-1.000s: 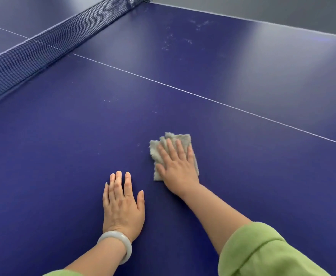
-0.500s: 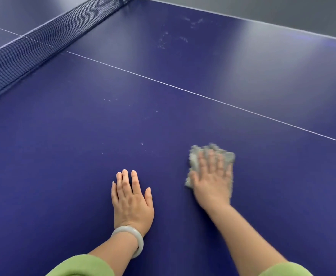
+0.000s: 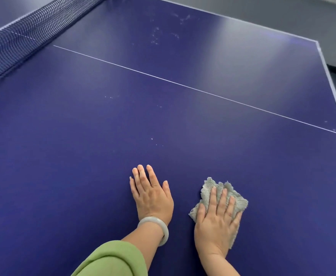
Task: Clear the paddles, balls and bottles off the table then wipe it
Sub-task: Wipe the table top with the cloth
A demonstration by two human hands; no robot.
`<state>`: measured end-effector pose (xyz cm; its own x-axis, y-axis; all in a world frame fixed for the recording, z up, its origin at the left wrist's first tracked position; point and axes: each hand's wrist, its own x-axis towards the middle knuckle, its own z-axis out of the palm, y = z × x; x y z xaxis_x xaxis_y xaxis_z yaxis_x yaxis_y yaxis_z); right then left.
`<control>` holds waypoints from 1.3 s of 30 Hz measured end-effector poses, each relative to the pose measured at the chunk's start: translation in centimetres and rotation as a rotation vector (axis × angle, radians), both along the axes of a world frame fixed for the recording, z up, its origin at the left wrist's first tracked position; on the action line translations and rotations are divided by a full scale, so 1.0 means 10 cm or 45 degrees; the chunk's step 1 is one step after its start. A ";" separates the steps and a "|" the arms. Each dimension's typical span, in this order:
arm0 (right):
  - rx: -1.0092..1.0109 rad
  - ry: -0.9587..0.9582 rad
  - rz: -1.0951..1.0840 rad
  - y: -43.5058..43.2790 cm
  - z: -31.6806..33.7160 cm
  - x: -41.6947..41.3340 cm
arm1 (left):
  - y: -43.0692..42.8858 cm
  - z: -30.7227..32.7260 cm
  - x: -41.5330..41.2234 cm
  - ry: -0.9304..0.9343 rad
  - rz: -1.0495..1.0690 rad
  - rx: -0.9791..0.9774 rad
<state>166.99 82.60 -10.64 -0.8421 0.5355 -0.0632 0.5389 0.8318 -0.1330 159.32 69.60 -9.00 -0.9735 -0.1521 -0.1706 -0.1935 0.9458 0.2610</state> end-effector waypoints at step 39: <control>0.162 -0.044 0.436 -0.43 0.06 -0.61 | -1.96 -0.13 -0.27 0.132 0.112 -0.194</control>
<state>160.85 78.29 -10.03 -0.9725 0.2285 -0.0459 0.2289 0.9735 -0.0030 156.62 50.01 -10.27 -0.9665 -0.2536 -0.0388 -0.2566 0.9565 0.1388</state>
